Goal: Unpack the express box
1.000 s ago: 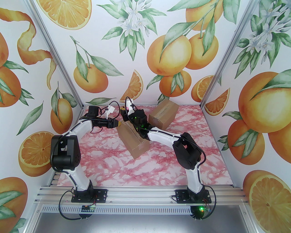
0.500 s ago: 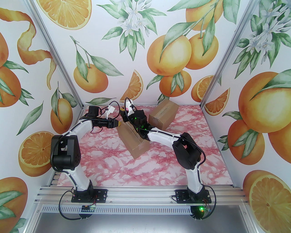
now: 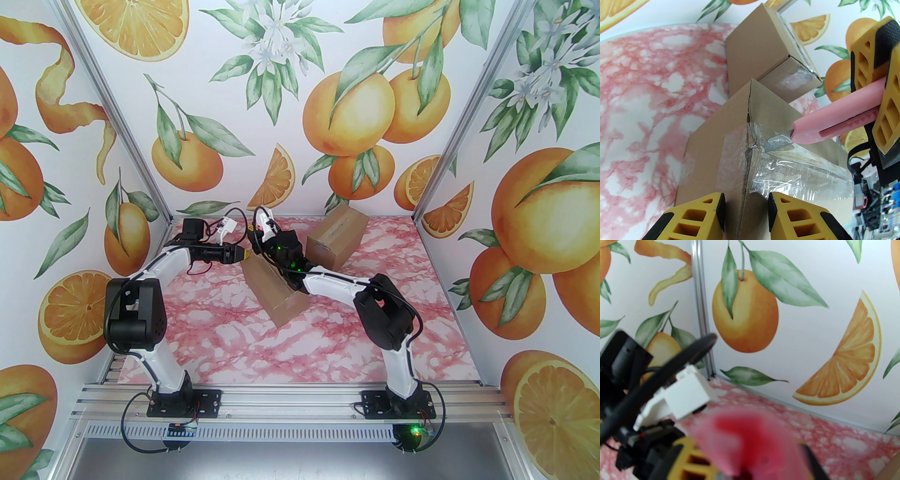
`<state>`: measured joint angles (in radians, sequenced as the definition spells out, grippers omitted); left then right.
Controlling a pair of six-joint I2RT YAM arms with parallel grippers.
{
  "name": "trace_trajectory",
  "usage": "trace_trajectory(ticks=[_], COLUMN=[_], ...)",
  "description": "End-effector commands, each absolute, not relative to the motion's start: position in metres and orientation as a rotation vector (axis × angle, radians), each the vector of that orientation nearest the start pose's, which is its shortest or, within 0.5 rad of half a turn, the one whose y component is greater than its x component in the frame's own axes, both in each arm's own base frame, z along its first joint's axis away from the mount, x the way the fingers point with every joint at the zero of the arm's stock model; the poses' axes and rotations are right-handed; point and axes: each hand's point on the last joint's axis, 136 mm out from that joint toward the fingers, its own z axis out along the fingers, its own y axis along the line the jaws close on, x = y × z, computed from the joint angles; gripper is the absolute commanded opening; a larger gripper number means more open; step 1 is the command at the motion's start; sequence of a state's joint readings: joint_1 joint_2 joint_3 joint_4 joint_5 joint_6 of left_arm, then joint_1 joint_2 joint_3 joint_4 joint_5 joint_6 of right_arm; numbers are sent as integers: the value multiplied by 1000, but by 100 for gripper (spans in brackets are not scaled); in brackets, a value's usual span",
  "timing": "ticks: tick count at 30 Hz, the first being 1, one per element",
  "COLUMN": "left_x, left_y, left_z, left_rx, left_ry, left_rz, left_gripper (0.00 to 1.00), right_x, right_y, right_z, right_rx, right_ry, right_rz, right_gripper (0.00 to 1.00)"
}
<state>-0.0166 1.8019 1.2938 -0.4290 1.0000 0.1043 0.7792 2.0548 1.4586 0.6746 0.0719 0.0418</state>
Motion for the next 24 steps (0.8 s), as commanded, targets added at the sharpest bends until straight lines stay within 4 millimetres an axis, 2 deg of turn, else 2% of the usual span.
trace_trajectory(ticks=[1, 13, 24], left_x=[417, 420, 418], left_y=[-153, -149, -152], left_z=[154, 148, 146], left_rx=[491, 372, 334], left_ry=[2243, 2249, 2251], left_rz=[-1165, -1142, -1108], left_gripper=[34, 33, 32], right_x=[442, 426, 412], right_y=[425, 418, 411], right_z=[294, 294, 292], right_rx=[-489, -474, -469], right_ry=[1411, 1428, 1463], right_rz=[577, 578, 538], right_gripper=[0, 0, 0])
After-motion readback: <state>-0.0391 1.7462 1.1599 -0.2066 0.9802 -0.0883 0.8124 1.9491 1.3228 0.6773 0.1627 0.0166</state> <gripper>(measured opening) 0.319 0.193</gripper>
